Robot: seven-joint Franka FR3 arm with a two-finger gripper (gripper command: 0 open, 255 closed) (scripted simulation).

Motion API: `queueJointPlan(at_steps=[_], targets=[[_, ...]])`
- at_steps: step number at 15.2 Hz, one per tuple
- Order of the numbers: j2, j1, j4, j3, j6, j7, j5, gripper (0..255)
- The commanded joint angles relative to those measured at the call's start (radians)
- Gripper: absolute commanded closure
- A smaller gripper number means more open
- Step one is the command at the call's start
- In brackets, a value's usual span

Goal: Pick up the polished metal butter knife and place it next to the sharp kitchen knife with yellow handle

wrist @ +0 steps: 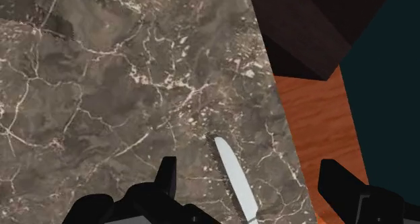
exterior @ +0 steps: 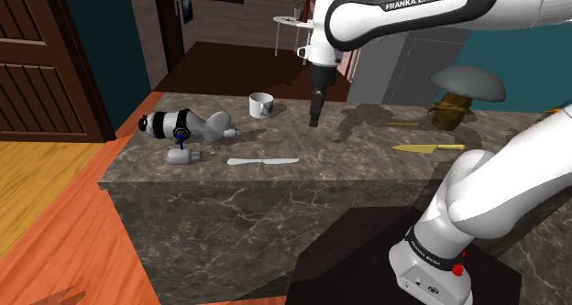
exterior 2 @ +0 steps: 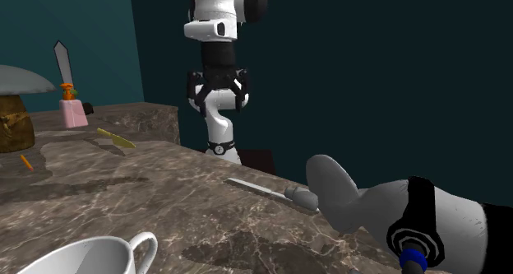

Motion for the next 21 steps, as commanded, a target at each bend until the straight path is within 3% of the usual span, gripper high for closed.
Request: queueJointPlan(at_steps=[1,13,21], targets=[[0.064,0.017,0.017,0.009,0.043,-0.036,-0.004,0],[0.453,0.109,0.179,0.091,0.242,-0.193,-0.057,0],[0.496,0.109,0.123,0.09,0.341,-0.187,-0.065,0]])
